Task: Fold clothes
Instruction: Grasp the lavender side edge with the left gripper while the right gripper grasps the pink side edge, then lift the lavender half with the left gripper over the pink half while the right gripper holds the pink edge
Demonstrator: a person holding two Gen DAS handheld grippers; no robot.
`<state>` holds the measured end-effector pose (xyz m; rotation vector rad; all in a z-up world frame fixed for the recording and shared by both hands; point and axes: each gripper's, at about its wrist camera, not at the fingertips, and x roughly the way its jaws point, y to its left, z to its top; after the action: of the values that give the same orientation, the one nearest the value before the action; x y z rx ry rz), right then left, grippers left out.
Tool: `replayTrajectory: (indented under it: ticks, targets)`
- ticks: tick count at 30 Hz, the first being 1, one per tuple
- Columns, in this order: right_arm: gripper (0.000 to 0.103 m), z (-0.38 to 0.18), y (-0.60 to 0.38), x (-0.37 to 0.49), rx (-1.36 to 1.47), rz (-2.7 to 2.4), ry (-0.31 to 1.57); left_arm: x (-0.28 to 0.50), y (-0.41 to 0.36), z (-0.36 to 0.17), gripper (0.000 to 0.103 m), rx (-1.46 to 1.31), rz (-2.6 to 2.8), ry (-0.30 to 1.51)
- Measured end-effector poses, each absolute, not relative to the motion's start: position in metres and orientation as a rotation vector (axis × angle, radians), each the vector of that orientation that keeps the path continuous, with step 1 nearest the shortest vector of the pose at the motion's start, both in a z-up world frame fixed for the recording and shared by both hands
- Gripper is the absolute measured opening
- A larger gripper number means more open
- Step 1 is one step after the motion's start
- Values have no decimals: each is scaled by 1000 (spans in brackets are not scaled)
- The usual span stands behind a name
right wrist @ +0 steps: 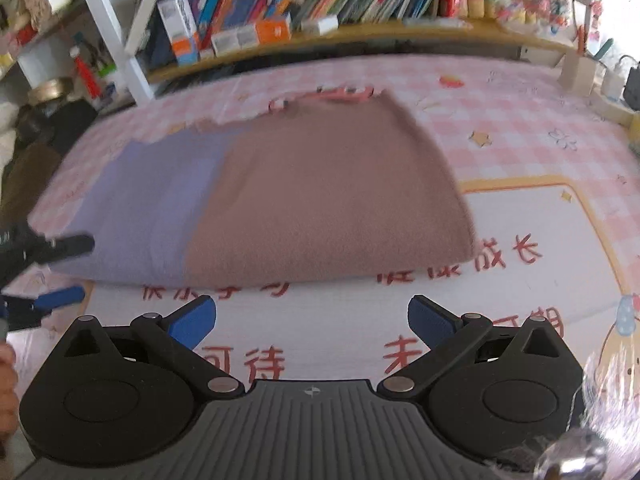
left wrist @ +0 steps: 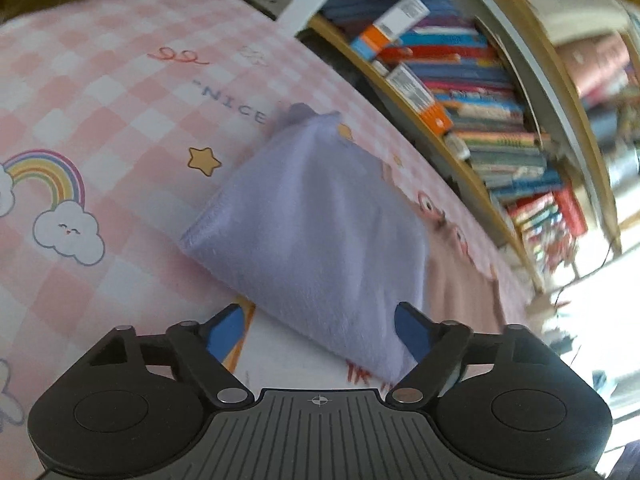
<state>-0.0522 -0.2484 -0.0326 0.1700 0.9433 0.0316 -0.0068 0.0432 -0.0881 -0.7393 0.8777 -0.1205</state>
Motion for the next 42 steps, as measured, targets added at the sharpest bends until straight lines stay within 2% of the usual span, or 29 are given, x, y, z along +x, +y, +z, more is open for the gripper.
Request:
replayTrajectory:
  ticks: [10, 12, 13, 14, 16, 17, 19, 23, 29, 34, 36, 39, 41, 42]
  targets:
    - [103, -28, -264, -37, 133, -109, 915, 13, 53, -98, 77, -864, -89, 836]
    - [101, -28, -270, -34, 131, -147, 905, 15, 52, -98, 71, -856, -74, 834]
    - [100, -28, -273, -32, 130, -166, 900, 17, 52, -98, 61, -849, -61, 835]
    - [100, -28, -276, -31, 129, -185, 895, 18, 53, -99, 44, -846, -45, 839]
    - [96, -27, -282, -28, 127, -223, 885, 21, 58, -104, 25, -855, -15, 849]
    - [90, -27, -285, -26, 125, -242, 880, 23, 61, -107, 15, -867, -10, 849]
    - [81, -28, -288, -23, 126, -262, 878, 25, 68, -112, 9, -879, -12, 843]
    - [59, -32, -284, -19, 135, -233, 899, 13, 86, -103, 7, -854, 13, 768]
    - [52, -38, -279, -12, 149, -189, 932, 5, 119, -112, 10, -922, 31, 768]
    - [44, -43, -274, -6, 161, -153, 959, 11, 125, -127, 32, -1060, -45, 760]
    - [41, -45, -273, -4, 168, -138, 968, 14, 125, -128, 37, -1083, -55, 748]
    - [37, -47, -275, -3, 179, -116, 974, 18, 121, -127, 36, -1081, -48, 742]
    - [36, -48, -276, -1, 182, -104, 978, 22, 119, -125, 26, -1069, -33, 746]
    - [36, -48, -277, -1, 188, -100, 978, 23, 119, -124, 18, -1059, -17, 755]
